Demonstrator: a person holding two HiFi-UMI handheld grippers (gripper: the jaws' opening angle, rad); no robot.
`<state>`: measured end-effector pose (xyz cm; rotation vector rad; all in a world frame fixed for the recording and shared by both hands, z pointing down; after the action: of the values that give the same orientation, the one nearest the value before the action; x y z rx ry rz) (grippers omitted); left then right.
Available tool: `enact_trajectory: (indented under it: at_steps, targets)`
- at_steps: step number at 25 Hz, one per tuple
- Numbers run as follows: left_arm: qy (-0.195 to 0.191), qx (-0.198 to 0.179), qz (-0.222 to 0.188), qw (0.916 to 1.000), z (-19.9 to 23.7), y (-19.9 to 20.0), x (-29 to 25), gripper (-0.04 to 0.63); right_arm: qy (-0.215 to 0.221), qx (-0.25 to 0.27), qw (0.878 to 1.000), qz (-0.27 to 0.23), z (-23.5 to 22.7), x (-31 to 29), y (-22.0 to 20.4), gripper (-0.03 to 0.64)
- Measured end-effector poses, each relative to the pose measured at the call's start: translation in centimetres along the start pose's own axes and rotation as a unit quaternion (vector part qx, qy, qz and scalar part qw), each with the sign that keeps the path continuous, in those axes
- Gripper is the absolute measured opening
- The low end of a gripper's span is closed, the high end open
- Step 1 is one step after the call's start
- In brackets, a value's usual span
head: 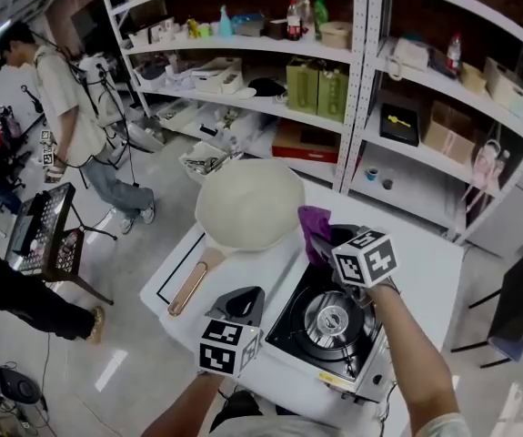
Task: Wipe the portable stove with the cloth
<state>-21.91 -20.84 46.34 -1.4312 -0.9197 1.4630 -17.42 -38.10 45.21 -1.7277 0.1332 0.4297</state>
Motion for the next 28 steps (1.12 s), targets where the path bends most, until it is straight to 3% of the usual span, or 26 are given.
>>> enact_trajectory:
  at_steps: [19, 28]
  targets:
    - [-0.097, -0.018, 0.006, 0.9951, -1.6, 0.4, -2.3, 0.003, -0.035, -0.002, 0.998, 0.045, 0.0, 5.2, -2.7, 0.071]
    - [-0.12, -0.027, 0.006, 0.9924, -3.0, 0.9, -2.9, 0.003, -0.077, -0.039, 0.996, 0.035, -1.5, 8.7, -3.6, 0.071]
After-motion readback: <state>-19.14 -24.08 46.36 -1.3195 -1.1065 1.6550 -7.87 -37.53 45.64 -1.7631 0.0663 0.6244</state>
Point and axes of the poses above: the fingertips, and each gripper's own axes: x backward along the fingers, z to its left, y out of its top, the point moved 2 cm from there along x, backward along the fingers, and after that the axes turned 9 degrees about -z, right-handed, at the moved point
